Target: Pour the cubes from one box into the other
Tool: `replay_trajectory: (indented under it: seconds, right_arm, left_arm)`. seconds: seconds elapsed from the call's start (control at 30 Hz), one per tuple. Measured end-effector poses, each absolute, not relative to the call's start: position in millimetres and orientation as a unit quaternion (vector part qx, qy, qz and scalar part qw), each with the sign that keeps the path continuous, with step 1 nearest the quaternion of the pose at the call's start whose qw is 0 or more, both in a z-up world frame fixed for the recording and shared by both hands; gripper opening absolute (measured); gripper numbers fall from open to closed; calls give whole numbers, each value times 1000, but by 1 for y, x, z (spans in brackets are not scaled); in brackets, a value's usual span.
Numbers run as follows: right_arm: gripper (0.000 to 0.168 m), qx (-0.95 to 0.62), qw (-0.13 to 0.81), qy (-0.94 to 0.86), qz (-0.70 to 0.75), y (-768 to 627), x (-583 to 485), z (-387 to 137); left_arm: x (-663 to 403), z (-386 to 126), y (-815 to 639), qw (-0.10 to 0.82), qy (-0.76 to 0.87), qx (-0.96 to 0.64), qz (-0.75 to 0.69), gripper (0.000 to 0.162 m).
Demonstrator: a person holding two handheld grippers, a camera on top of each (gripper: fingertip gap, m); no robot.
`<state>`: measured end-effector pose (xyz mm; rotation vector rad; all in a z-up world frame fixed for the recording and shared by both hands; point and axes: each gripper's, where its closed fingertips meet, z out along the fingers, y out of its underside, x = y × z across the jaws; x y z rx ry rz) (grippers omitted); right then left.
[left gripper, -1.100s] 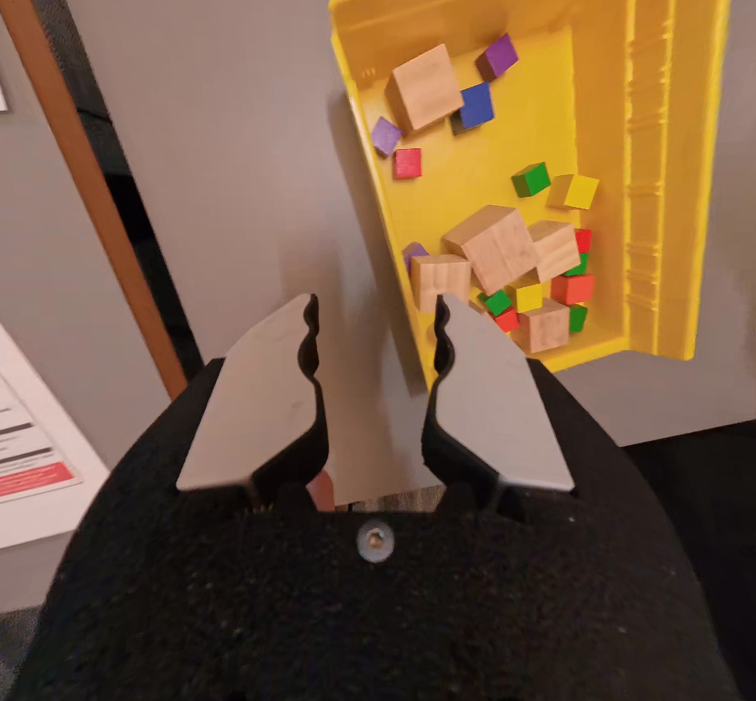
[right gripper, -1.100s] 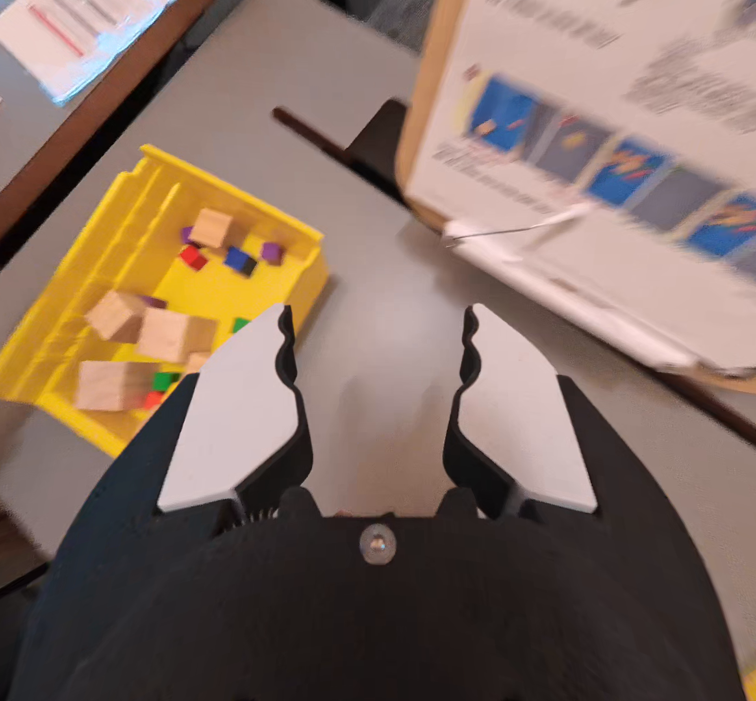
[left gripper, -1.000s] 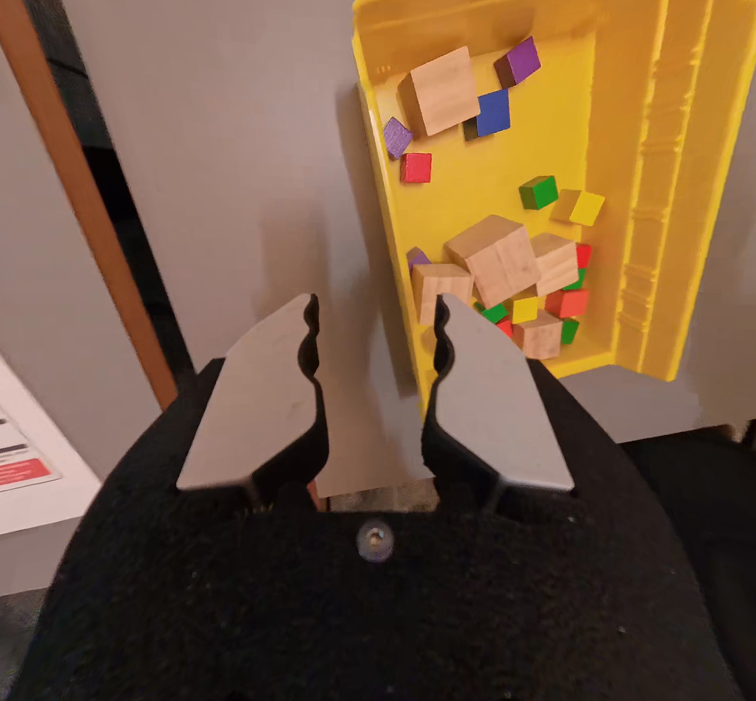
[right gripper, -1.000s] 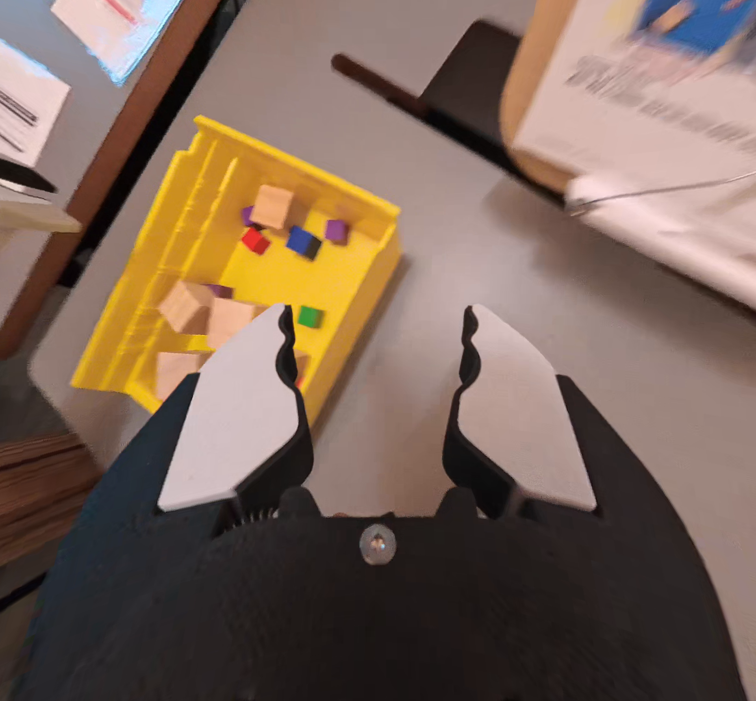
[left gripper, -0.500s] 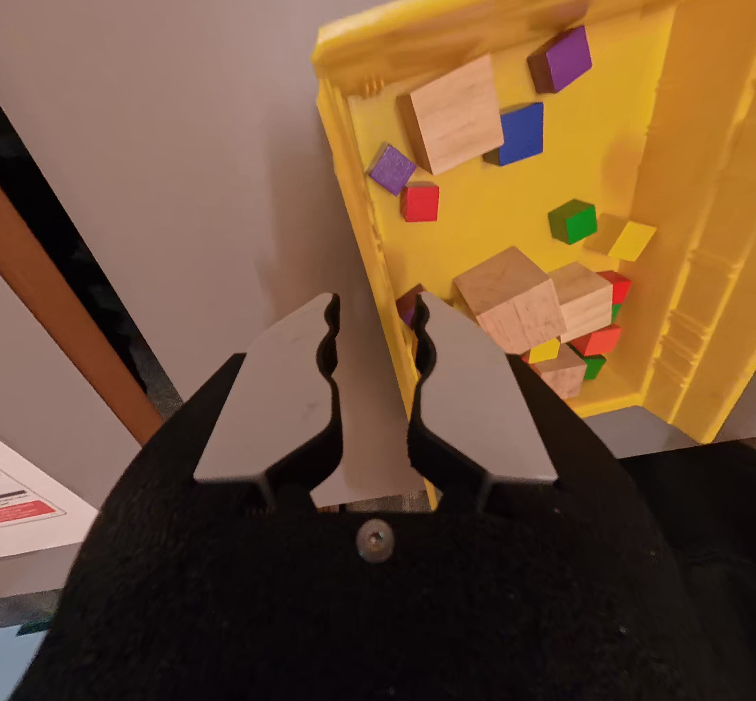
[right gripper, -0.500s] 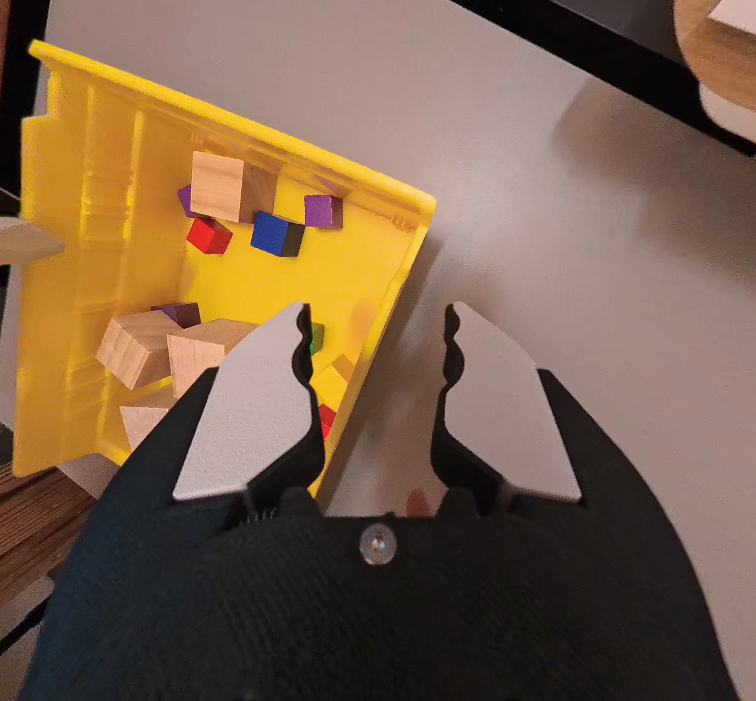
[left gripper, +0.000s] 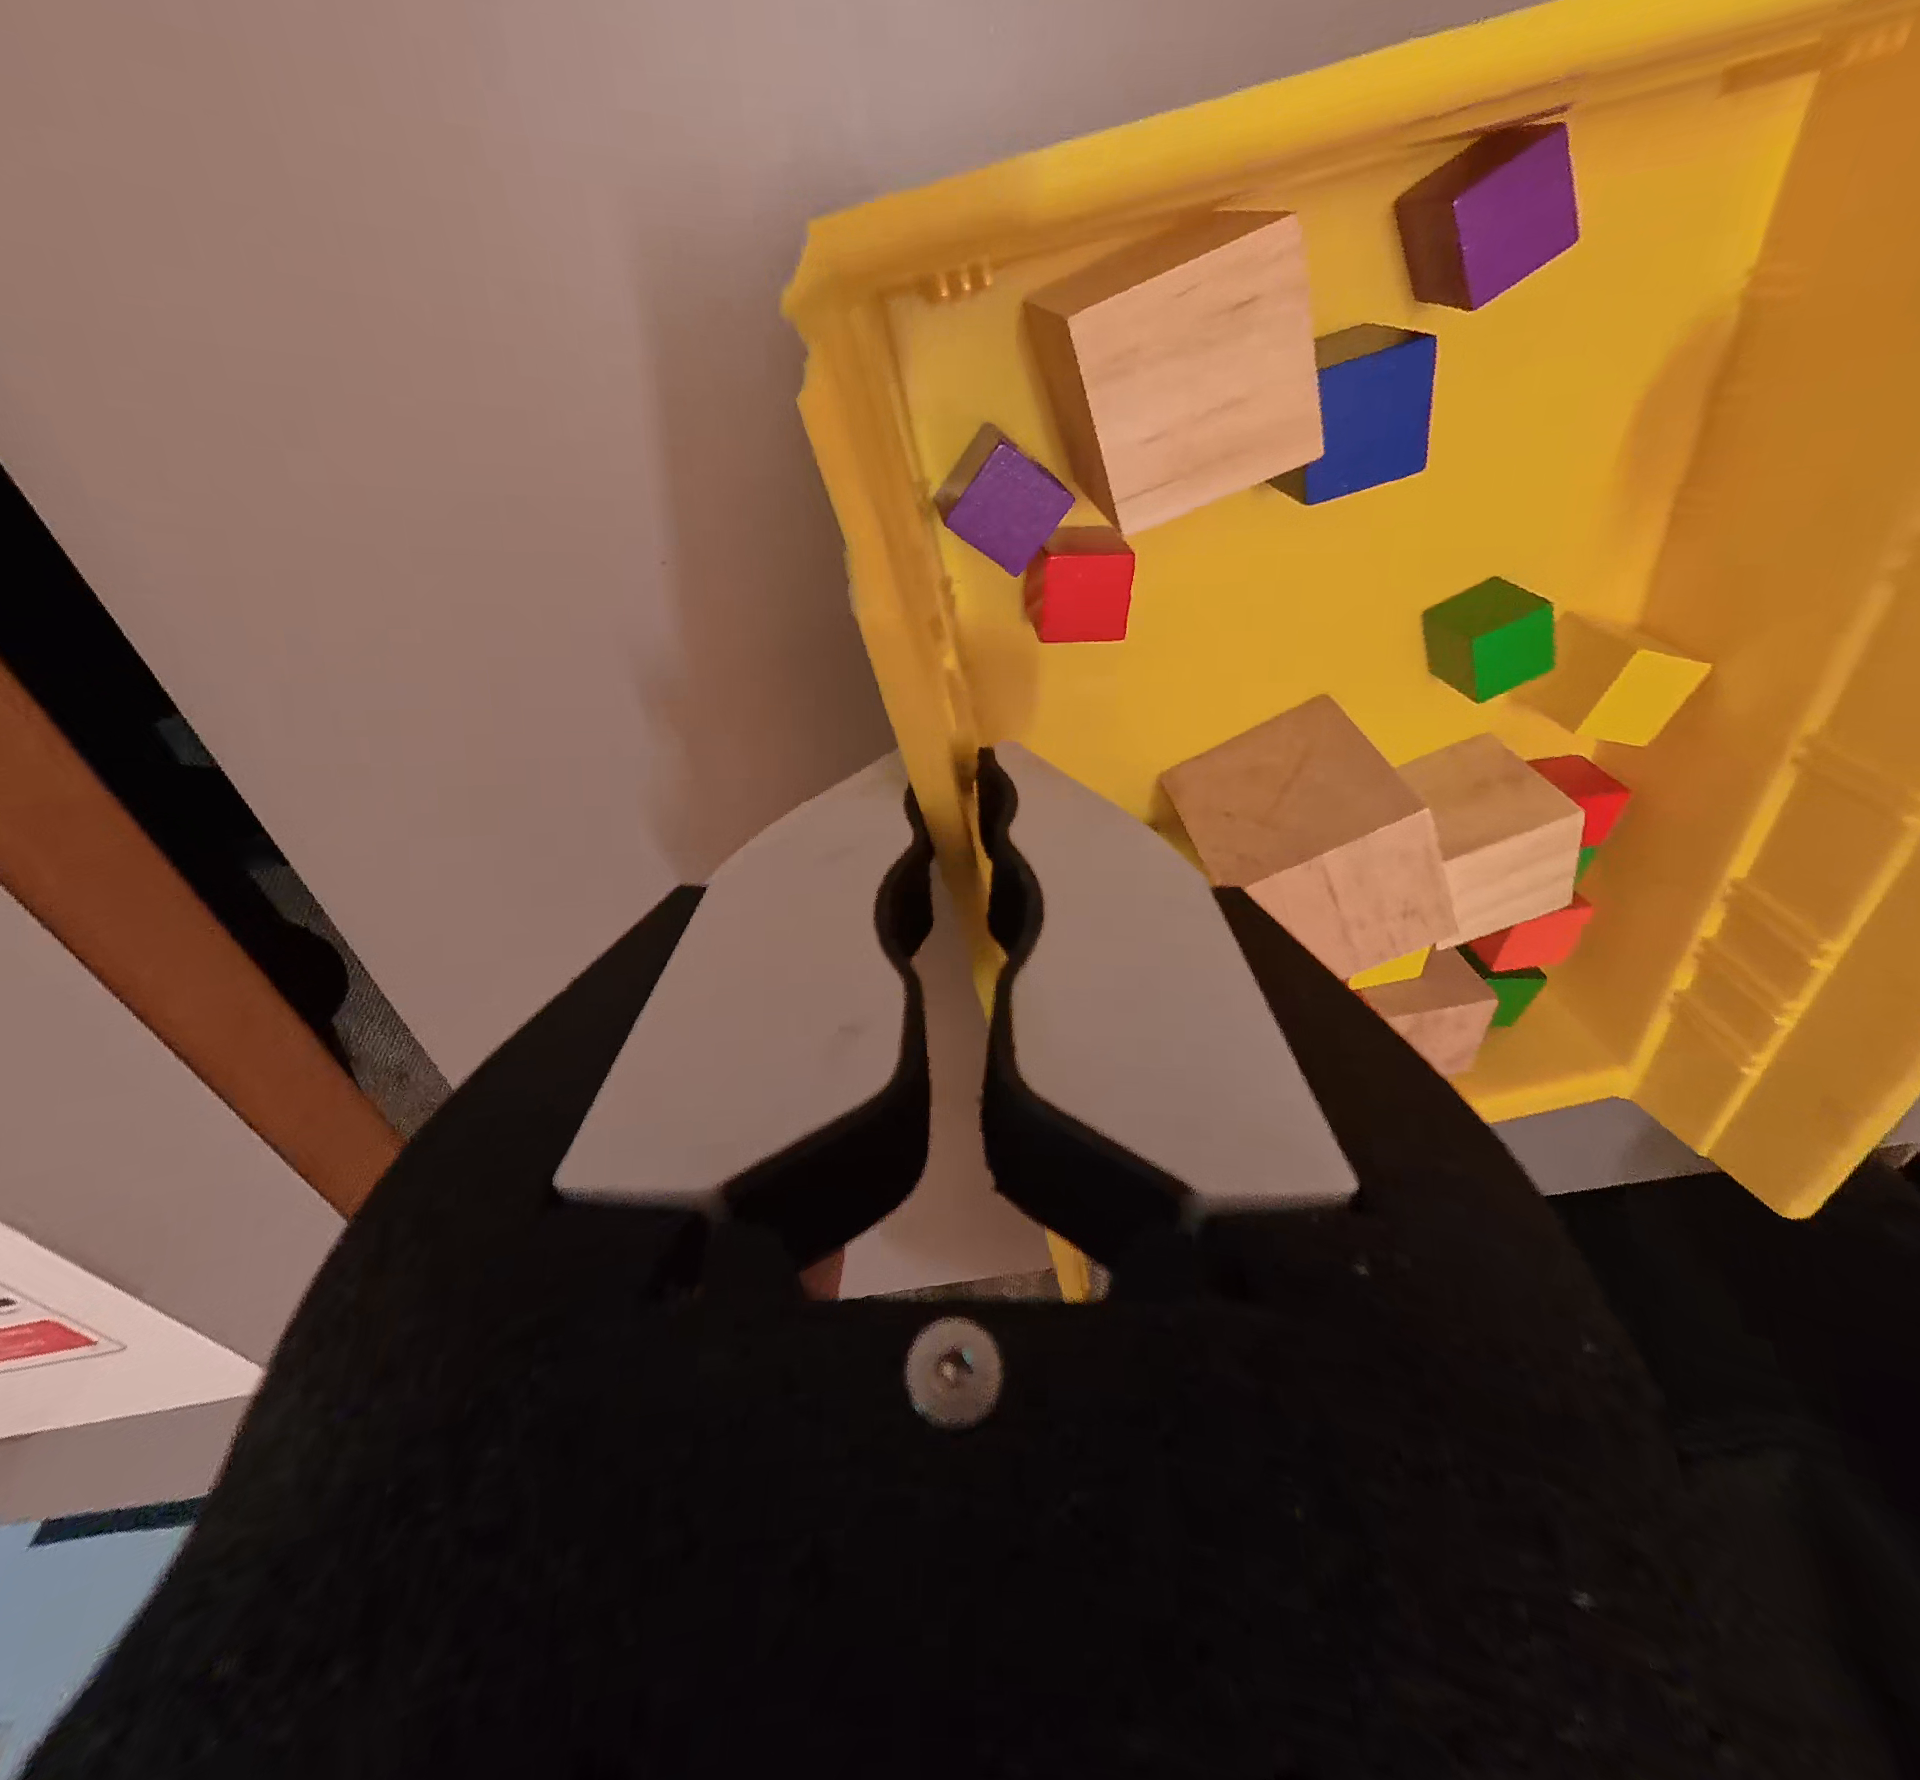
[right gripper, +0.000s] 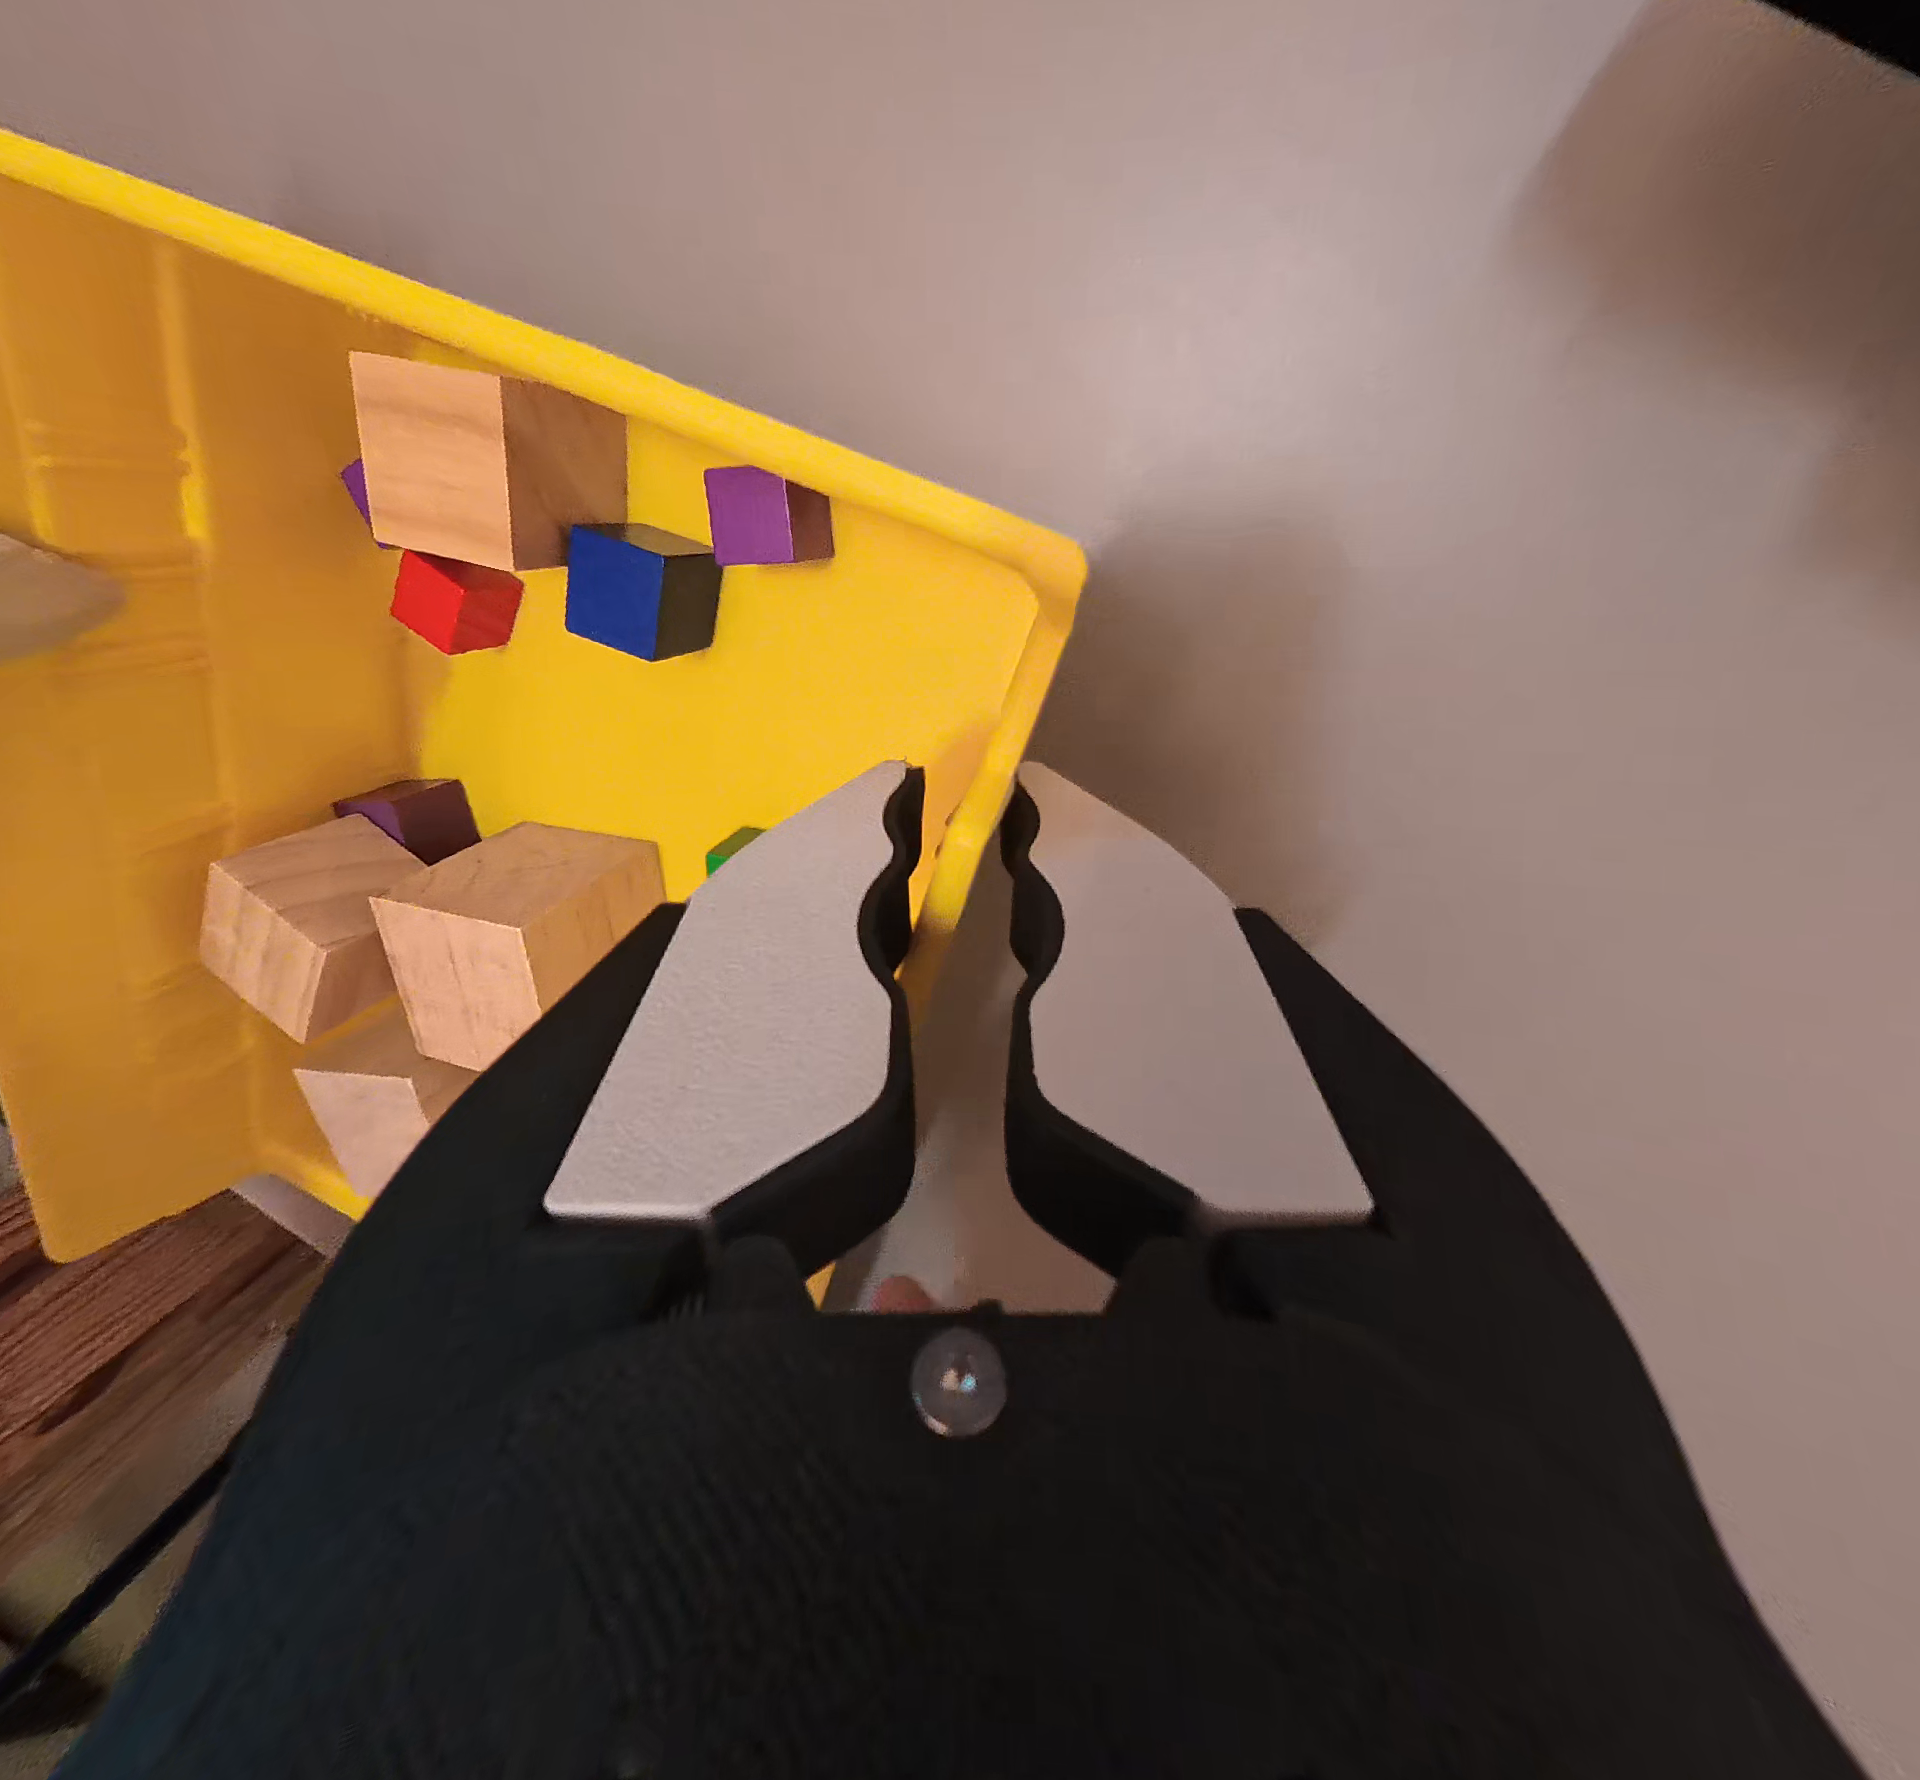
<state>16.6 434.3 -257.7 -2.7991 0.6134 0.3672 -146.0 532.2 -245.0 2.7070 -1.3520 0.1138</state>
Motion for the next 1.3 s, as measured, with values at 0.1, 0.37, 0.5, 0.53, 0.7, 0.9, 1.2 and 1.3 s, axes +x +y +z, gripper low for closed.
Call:
replay_trajectory:
  seconds: [0.1, 0.37, 0.5, 0.53, 0.7, 0.9, 1.2, 1.3]
  right_arm:
    - [14, -968, 118, 190, 111, 434, 17, -258]
    - [9, -972, 101, 193, 84, 433, 16, -272]
    - [8, -975, 90, 185, 81, 434, 18, -271]
    - [8, -976, 86, 184, 83, 434, 17, -270]
    - [8, -978, 70, 171, 94, 431, 12, -258]
    - [9, -981, 90, 149, 88, 421, 21, -217]
    - [9, -970, 148, 176, 79, 381, 55, -199]
    - [9, -963, 167, 192, 83, 375, 59, -213]
  left_arm:
    - [-146, -245, 533, 47, -434, 899, 37, 4]
    - [-148, -246, 532, 31, -401, 913, 61, 3]
    - [-151, -245, 526, 50, -388, 917, 73, 3]
    - [-152, -245, 525, 52, -383, 919, 72, 3]
    - [-159, -233, 518, 71, -385, 918, 58, 3]
    - [-155, -199, 505, 63, -386, 919, 56, 3]
    - [-116, -181, 471, 3, -404, 911, 81, 3]
    - [-110, -194, 464, -21, -401, 911, 90, 3]
